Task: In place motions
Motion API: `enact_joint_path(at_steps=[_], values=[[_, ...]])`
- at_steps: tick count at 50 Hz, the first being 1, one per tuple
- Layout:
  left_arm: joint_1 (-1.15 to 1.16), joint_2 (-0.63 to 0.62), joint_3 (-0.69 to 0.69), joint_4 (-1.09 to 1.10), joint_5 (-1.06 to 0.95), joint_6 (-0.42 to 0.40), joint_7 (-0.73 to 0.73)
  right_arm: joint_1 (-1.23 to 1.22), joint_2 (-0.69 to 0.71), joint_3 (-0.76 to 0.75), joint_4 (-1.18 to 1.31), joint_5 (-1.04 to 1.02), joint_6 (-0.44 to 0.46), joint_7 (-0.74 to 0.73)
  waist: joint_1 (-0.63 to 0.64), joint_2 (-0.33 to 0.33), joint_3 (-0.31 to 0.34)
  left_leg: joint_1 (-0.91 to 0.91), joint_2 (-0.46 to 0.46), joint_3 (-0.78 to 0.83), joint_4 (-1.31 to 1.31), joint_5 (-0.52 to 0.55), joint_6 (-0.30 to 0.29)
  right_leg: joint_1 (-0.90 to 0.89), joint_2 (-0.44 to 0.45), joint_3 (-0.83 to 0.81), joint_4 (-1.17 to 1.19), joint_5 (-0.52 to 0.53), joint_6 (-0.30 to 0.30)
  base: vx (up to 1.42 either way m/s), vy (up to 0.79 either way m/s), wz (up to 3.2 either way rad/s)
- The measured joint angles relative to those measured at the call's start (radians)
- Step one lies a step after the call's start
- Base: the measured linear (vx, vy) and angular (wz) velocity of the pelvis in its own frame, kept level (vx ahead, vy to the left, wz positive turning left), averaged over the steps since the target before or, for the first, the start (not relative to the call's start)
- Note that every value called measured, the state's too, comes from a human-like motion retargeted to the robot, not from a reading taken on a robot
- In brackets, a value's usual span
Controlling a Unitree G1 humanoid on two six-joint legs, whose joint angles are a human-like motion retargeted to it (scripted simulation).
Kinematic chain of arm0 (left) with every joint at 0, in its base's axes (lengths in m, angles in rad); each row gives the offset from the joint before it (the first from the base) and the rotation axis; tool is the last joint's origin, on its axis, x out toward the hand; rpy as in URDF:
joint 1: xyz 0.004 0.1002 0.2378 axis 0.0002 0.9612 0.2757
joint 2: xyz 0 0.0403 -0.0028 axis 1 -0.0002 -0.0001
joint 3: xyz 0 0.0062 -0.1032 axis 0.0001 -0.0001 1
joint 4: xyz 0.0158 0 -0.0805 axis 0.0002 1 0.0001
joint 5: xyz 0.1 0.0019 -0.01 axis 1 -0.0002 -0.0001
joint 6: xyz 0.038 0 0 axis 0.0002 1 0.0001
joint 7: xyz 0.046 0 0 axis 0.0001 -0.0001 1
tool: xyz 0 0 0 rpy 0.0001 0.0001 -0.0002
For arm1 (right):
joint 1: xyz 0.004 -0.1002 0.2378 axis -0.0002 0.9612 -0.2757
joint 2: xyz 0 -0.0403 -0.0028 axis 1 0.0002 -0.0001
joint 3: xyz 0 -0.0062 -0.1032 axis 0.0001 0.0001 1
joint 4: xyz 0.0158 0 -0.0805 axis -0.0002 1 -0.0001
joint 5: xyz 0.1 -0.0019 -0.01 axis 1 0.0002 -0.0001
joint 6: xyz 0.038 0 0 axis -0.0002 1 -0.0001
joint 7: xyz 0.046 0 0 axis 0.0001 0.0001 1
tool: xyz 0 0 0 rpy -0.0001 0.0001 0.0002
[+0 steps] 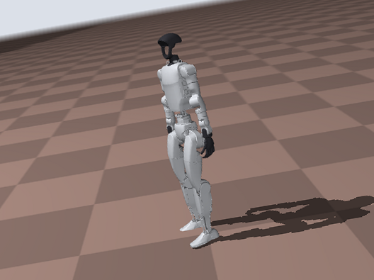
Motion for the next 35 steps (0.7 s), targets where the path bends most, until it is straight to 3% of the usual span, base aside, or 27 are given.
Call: enact_joint_path(at_steps=[21,35], values=[[0.001,-0.019,-0.021,-0.010,0.022,-0.007,-0.013,-0.014,0.004,0.016,0.037,0.008,0.019,-0.015,-0.097,0.005,0.012,0.068,0.043,0.210,-0.008,-0.054,0.007,-0.080,0.078,0.234,0.015,0.053,-0.049,-0.05,-0.12,-0.58],[0.012,-0.015,-0.008,-0.011,0.030,-0.002,-0.014,-0.029,0.004,0.036,0.020,-0.009,0.016,-0.005,-0.148,0.005,0.025,0.075,0.049,0.209,-0.010,-0.053,0.004,-0.087,0.089,0.228,0.014,0.071,-0.057,-0.01,0.00,-0.04]])
